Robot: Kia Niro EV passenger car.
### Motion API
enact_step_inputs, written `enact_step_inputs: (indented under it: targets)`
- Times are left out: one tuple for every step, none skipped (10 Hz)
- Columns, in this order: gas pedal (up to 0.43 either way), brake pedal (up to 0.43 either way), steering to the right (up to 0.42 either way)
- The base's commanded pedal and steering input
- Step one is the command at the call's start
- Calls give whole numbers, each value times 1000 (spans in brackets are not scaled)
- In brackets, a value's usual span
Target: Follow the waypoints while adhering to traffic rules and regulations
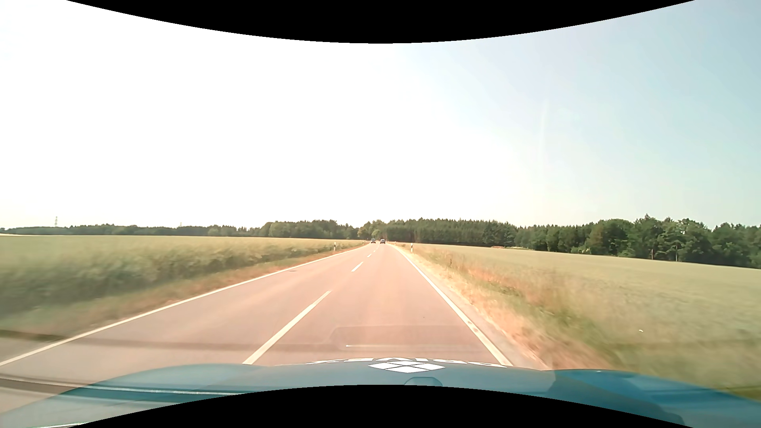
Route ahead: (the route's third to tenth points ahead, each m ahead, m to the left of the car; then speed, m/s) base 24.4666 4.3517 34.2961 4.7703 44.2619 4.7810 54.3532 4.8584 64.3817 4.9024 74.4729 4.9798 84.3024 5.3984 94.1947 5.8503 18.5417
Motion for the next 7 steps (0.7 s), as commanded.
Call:
enact_step_inputs:
  targets:
    - [287, 0, -4]
    - [287, 0, -4]
    - [280, 0, -4]
    - [280, 0, -4]
    - [280, 0, -4]
    - [268, 0, -4]
    - [268, 0, -3]
